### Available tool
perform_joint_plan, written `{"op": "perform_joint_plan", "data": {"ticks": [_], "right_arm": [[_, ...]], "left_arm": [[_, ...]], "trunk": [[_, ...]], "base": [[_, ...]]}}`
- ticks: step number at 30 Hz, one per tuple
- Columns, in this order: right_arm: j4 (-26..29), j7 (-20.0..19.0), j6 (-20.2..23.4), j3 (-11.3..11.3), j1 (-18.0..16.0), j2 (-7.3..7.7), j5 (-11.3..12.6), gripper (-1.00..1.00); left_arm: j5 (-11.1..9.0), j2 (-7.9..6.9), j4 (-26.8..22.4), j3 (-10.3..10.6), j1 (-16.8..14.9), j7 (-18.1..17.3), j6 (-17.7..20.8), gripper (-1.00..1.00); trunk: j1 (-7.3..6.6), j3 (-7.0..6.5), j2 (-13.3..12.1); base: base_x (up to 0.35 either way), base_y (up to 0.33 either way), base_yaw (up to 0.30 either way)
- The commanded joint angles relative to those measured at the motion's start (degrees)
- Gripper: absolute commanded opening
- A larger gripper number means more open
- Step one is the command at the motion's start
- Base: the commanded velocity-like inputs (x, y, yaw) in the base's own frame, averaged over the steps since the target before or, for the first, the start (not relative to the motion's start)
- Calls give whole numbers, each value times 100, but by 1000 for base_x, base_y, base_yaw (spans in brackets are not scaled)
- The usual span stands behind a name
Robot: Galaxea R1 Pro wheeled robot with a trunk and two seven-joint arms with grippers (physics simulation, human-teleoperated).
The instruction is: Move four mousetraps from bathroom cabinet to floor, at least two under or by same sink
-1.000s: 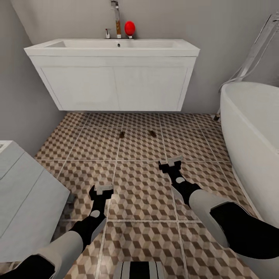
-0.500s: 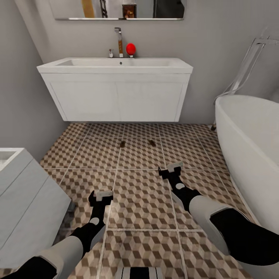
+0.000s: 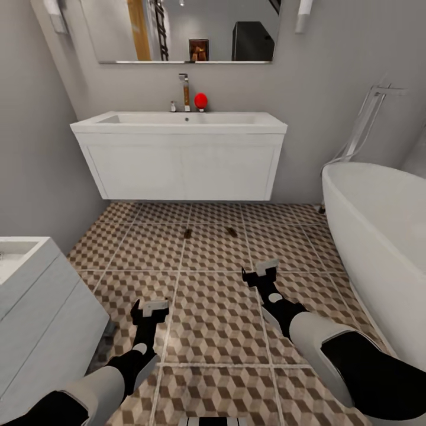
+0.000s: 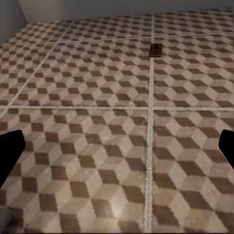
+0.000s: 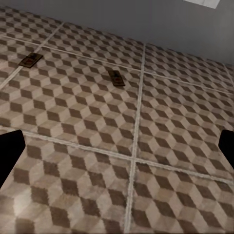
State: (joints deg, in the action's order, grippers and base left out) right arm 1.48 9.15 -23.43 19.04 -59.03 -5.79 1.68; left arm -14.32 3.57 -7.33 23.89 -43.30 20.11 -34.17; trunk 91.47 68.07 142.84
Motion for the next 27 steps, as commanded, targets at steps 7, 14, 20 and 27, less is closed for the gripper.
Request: {"op": "perform_joint_plan", "data": {"ticks": [7,14,20,27], "right_arm": [[-8,34,-16,48,90,-20,23,100],[-8,34,-22,42,140,0,20,100],[-8,42,-166,39,398,105,17,100],[-8,43,-199,39,445,133,16,100]], "left_arm": [[-37,-17,119,46,-3,29,-32,100],[-43,-22,313,45,-3,24,-41,100],[-44,-15,392,45,-3,-168,-45,100],[-51,-22,405,38,-3,-313,-45,100]], "trunk": [[-155,-186,-281],[-309,-377,-561],[-441,-539,-802],[-594,-730,-1083]], "base": [[0,0,0],[0,0,0],[0,0,0],[0,0,0]]}}
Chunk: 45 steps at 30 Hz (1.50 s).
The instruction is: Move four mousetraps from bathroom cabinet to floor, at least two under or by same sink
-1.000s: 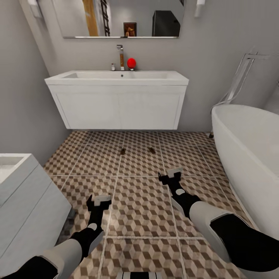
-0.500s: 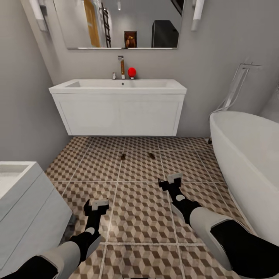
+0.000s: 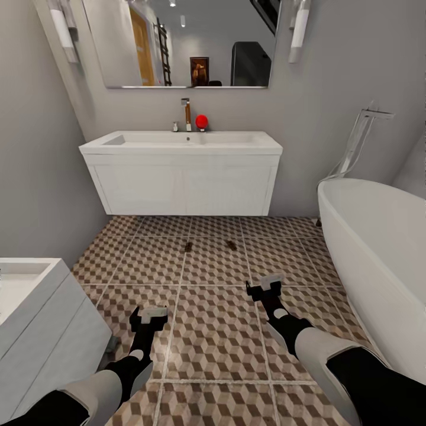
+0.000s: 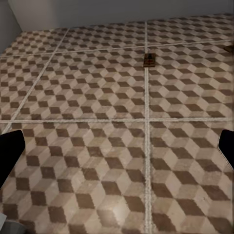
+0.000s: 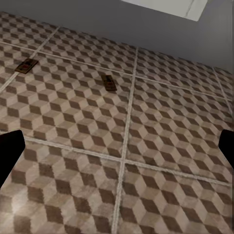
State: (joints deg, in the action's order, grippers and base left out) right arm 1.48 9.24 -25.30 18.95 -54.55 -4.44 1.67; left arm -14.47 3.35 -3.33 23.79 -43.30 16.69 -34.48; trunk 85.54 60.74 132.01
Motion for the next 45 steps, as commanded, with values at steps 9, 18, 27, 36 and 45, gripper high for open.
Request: {"op": "perform_joint_plan", "data": {"ticks": [9,18,27,36,45], "right_arm": [[-7,34,-18,48,9,2,24,100],[-7,34,-24,48,122,-4,26,100],[-7,34,-30,48,317,1,26,100],[-7,34,-32,48,392,7,26,100],[-7,34,-32,48,400,5,26,100]], "left_arm": [[-38,-1,7,47,-3,-5,-15,100],[-38,-1,14,47,-3,-15,-15,100],[-38,6,38,53,-3,-16,-15,100],[-38,8,52,56,-3,-17,-15,100],[-38,21,101,56,-3,-20,-15,100]], "trunk": [[-199,-240,-361],[-397,-485,-722],[-594,-729,-1083],[-792,-974,-1444],[-990,-1218,-1805]], "base": [[0,0,0],[0,0,0],[0,0,0],[0,0,0],[0,0,0]]}}
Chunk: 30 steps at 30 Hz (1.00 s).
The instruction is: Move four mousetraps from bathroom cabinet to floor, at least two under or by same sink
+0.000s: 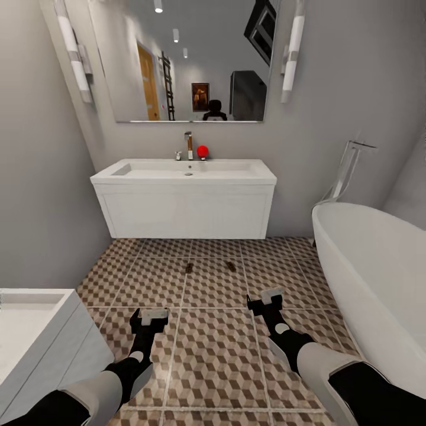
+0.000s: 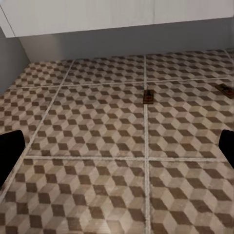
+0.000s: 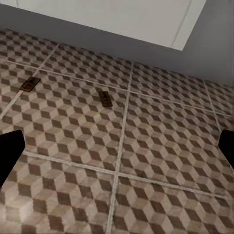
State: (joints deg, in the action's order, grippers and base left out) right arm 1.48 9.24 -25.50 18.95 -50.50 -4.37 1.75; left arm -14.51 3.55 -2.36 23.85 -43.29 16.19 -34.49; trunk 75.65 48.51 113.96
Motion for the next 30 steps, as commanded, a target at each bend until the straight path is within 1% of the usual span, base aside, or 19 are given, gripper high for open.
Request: {"op": "perform_joint_plan", "data": {"ticks": [1,14,30], "right_arm": [[-7,34,-13,48,-4,-2,18,100],[-7,34,-15,48,-3,-1,18,100],[-7,34,-14,48,-3,-2,18,100]], "left_arm": [[-35,4,7,49,-4,30,-14,100],[-35,14,18,49,-4,33,-14,100],[-35,70,113,49,-4,26,-7,100]], "trunk": [[-23,-23,-40],[-309,-376,-561],[-660,-810,-1203]], "base": [[0,0,0],[0,0,0],[0,0,0]]}}
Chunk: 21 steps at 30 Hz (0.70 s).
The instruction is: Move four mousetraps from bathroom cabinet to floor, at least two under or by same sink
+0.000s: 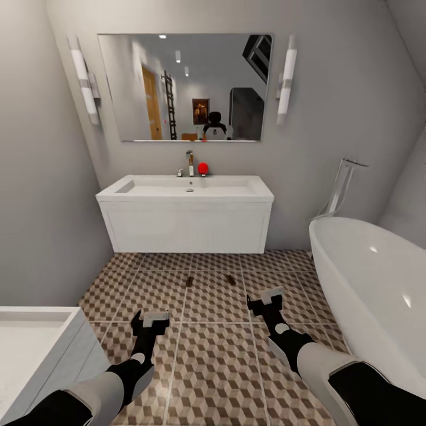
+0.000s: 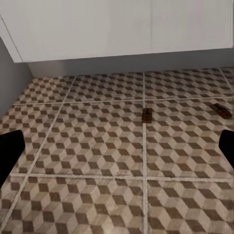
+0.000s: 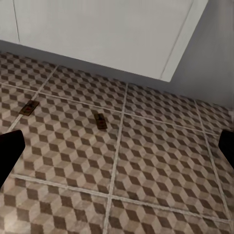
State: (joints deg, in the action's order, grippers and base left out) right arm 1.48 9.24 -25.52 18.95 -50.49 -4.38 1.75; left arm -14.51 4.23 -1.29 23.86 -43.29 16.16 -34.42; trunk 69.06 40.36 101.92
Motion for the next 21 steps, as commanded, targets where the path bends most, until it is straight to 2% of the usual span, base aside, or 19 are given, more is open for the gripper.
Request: {"op": "perform_joint_plan", "data": {"ticks": [1,13,21], "right_arm": [[-7,34,-13,48,-4,-2,18,100],[-7,34,-13,48,-4,-2,18,100],[-7,34,-14,48,-4,-2,18,100]], "left_arm": [[-35,6,7,48,-4,28,-14,100],[-35,59,30,48,-4,27,-12,100],[-35,68,56,48,-3,27,-17,100]], "trunk": [[-23,-23,-39],[-287,-340,-521],[-462,-499,-841]], "base": [[0,0,0],[0,0,0],[0,0,0]]}}
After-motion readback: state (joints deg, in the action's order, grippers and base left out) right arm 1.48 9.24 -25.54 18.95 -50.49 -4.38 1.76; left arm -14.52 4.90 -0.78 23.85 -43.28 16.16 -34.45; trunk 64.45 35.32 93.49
